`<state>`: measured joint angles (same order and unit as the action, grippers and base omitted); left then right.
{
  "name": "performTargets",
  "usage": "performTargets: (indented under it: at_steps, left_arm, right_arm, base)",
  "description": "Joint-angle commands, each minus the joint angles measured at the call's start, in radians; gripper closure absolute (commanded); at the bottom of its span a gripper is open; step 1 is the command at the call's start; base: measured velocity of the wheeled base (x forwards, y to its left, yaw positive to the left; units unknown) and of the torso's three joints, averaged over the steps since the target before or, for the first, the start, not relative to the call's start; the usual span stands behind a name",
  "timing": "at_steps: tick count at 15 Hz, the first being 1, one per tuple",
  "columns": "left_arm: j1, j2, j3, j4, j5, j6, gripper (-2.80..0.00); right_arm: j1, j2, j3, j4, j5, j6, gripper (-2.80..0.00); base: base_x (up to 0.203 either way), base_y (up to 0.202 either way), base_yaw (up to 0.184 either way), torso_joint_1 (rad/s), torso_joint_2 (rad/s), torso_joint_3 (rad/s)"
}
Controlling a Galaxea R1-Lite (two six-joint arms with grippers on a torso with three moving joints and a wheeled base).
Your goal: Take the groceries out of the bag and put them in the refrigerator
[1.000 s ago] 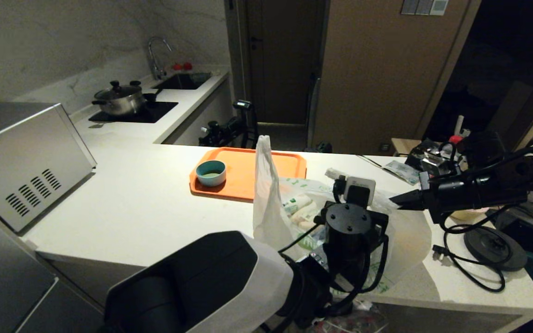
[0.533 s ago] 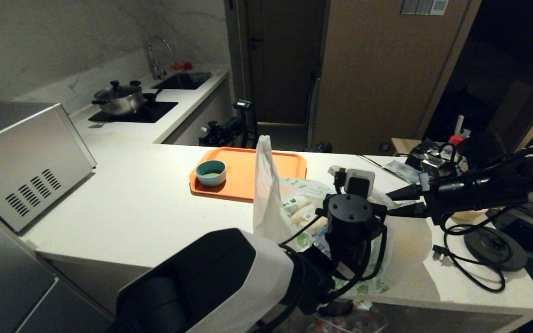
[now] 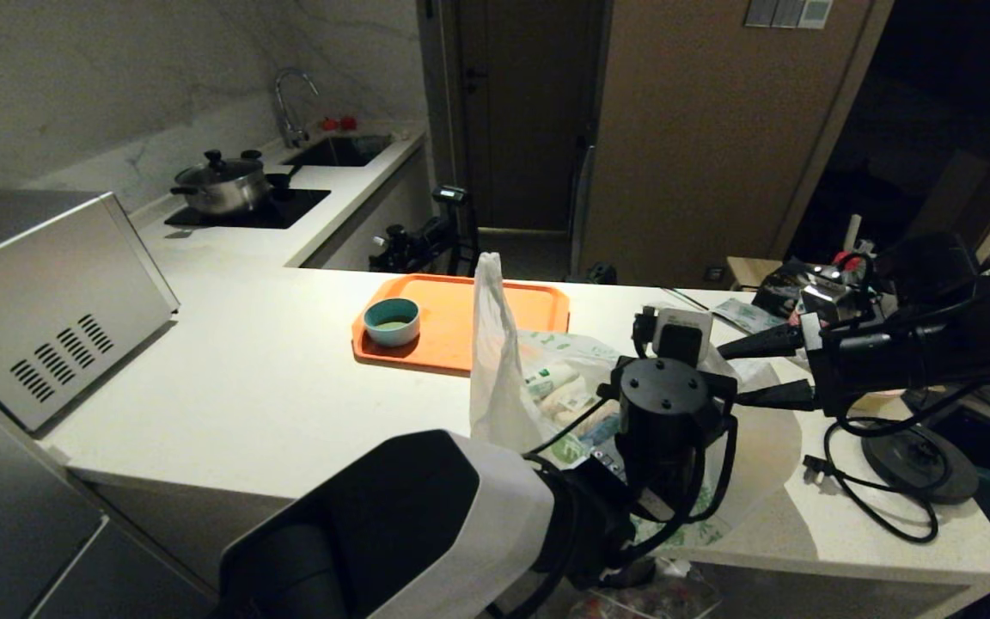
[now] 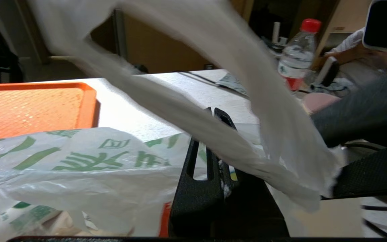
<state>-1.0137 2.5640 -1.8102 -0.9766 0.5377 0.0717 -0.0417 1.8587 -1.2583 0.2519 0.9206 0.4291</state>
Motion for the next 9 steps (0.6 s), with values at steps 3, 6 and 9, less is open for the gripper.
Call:
performTargets:
  at_steps: [3, 6, 9]
  left_arm:
    - [-0.025, -0.002, -0.003, -0.006, -0.002, 0.000, 0.00]
    - [-0.070, 0.004, -0.009, -0.007, -0.004, -0.001, 0.00]
    - [-0.110, 0.023, -0.009, -0.008, -0.005, -0.001, 0.00]
  right_arm:
    - [0.000, -0.100, 0.041, 0.001, 0.006, 0.020, -2.80]
    - [-0.001, -0.158, 0.066, 0.001, 0.006, 0.022, -2.80]
    - [-0.005, -0.208, 0.068, 0.001, 0.005, 0.044, -2.80]
  base:
    - [0.000, 0.000, 0.000, 0.000, 0.00, 0.000]
    - [0.000, 0.000, 0.000, 0.000, 0.00, 0.000]
    - [0.000, 0.000, 0.000, 0.000, 0.00, 0.000]
